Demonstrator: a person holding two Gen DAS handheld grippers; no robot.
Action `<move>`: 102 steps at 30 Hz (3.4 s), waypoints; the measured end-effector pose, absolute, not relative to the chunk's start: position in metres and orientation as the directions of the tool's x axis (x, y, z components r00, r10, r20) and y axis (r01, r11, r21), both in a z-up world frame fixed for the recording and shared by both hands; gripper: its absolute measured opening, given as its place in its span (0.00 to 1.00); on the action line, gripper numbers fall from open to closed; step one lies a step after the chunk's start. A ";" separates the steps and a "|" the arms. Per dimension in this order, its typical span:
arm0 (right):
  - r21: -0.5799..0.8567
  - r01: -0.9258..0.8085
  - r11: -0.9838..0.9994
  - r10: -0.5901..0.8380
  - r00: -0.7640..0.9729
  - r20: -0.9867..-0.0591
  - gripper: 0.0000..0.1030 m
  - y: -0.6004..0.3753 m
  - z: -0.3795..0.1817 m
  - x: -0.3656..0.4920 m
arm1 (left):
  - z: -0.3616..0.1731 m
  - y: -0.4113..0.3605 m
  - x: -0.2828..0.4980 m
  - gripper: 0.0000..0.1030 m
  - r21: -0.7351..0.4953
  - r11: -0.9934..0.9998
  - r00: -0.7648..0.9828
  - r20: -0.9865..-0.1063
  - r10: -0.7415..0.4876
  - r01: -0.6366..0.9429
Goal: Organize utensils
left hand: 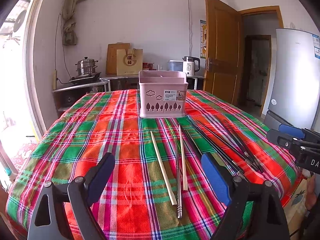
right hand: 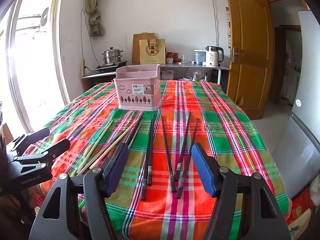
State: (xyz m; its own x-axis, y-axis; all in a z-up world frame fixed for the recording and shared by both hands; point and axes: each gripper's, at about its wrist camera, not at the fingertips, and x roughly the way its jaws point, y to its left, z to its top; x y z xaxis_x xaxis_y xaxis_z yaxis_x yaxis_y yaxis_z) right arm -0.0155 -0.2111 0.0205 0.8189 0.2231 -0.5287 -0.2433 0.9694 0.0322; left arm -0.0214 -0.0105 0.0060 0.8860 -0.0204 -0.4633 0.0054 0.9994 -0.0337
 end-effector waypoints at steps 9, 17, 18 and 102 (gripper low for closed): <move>0.026 -0.247 0.969 0.221 0.808 -0.546 0.64 -0.211 0.014 -0.005 | 0.001 -0.010 -0.009 0.82 -0.038 0.999 0.870 -0.493 -0.028 0.011; 0.026 -0.261 0.965 0.227 0.784 -0.578 0.64 -0.209 0.008 0.027 | -0.003 -0.005 0.034 0.70 -0.050 0.999 0.824 -0.565 -0.032 0.004; 0.026 -0.264 0.964 0.229 0.780 -0.582 0.64 -0.209 0.008 0.032 | -0.004 -0.004 0.041 0.68 -0.047 0.999 0.816 -0.577 -0.029 0.002; 0.122 -0.393 0.911 0.374 0.668 -0.643 0.05 -0.194 0.058 0.161 | 0.088 -0.030 0.167 0.04 -0.137 0.949 0.712 -0.633 -0.304 0.283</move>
State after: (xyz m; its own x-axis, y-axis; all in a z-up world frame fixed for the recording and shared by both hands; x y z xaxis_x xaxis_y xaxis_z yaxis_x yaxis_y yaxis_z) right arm 0.1611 -0.1937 0.0575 0.6682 0.3742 -0.6430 -0.3932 0.9114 0.1218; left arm 0.1672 -0.0298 0.0880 0.7120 -0.3039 -0.6331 0.2830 0.9492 -0.1374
